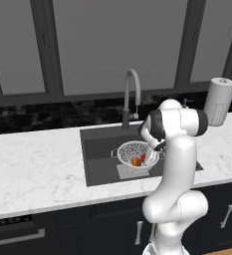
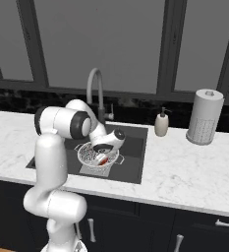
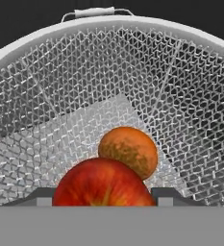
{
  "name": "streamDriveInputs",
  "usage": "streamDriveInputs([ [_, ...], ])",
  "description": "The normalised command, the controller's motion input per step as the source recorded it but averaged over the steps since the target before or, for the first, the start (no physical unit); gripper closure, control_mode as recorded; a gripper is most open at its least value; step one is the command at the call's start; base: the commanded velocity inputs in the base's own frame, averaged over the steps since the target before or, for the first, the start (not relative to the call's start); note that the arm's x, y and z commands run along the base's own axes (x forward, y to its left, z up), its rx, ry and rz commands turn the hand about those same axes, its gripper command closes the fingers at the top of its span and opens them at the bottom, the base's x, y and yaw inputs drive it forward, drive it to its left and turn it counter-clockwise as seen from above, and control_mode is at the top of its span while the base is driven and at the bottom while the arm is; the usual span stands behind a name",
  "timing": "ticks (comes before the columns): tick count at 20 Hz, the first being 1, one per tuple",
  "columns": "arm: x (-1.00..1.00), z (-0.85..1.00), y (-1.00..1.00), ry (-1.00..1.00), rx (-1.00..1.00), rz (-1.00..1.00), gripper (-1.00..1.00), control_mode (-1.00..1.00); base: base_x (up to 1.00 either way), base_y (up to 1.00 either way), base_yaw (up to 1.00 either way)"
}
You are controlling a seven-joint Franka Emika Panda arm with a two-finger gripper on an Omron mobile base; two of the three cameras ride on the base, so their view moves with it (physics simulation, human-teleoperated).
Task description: Put the colander in the sink, put the apple, orange in the colander, and turn on the sink faucet and pour water over the colander.
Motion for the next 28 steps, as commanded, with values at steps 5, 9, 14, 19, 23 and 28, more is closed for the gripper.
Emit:
streamDriveInputs([
  [5, 0.0, -0.01, 0.07, -0.16, 0.0, -0.02, -1.0, -1.0, 0.0, 0.0, 0.0],
  [9, 0.0, 0.0, 0.15, -0.28, 0.0, 0.0, -1.0, -1.0, 0.0, 0.0, 0.0],
  [14, 0.0, 0.32, 0.03, -0.32, 0.03, 0.0, -1.0, -1.0, 0.0, 0.0, 0.0],
  [19, 0.0, 0.97, -0.4, -0.31, 0.13, -0.01, -1.0, -1.0, 0.0, 0.0, 0.0],
  [23, 0.0, 0.91, -0.5, -0.22, 0.17, -0.04, -1.0, -1.0, 0.0, 0.0, 0.0],
  [28, 0.05, 0.84, -0.32, -0.19, 0.21, -0.01, -1.0, -1.0, 0.0, 0.0, 0.0],
])
